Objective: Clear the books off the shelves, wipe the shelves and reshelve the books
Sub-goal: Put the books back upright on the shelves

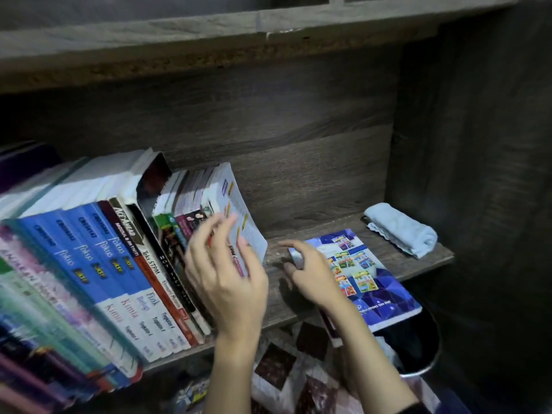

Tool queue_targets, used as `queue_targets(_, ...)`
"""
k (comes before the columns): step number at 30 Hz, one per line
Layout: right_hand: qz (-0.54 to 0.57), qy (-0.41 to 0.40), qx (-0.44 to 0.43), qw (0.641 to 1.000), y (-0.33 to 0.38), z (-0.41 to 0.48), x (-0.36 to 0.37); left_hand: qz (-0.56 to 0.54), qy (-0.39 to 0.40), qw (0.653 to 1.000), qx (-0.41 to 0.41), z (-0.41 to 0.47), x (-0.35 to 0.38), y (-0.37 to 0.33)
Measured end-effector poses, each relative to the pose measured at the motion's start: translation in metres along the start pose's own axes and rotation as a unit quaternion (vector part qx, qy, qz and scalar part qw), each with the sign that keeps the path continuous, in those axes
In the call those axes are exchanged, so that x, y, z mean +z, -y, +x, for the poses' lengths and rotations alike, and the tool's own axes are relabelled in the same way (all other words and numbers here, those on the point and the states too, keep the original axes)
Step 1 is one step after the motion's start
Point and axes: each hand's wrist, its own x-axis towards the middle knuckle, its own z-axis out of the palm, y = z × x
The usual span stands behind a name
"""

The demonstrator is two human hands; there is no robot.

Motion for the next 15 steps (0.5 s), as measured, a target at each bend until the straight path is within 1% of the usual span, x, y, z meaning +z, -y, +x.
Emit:
queue_targets(1,-0.035,-0.03,0.009,0.999,-0.003,-0.002,-0.009,-0.01,0.017,1.0,-0.016,-0.005,0.002,-0.008)
queue_targets(2,-0.077,-0.061,0.025,0.995,-0.009,-0.003,-0.015,-0.019,0.055,0.998,-0.038,-0.01,0.004,-0.014)
queue_targets(3,-0.13,-0.092,0.045,0.986,-0.014,-0.005,-0.024,-0.025,0.11,0.991,-0.07,-0.015,0.007,-0.021)
queue_targets(4,-0.187,-0.113,0.072,0.973,-0.02,-0.007,-0.031,-0.022,0.17,0.979,-0.107,-0.022,0.012,-0.025)
queue_targets(6,-0.27,-0.122,0.152,0.943,-0.028,-0.014,-0.046,-0.01,0.275,0.942,-0.191,-0.033,0.021,-0.034)
queue_targets(8,-0.291,-0.114,0.218,0.924,-0.032,-0.022,-0.058,-0.007,0.331,0.913,-0.239,-0.037,0.025,-0.044)
queue_targets(10,-0.289,-0.108,0.252,0.917,-0.036,-0.027,-0.067,0.022,0.383,0.886,-0.259,-0.038,0.027,-0.052)
queue_targets(13,-0.275,-0.097,0.279,0.915,-0.044,-0.036,-0.078,0.081,0.485,0.82,-0.291,-0.041,0.03,-0.058)
queue_targets(15,-0.262,-0.096,0.277,0.92,-0.047,-0.039,-0.08,0.111,0.536,0.777,-0.313,-0.046,0.034,-0.054)
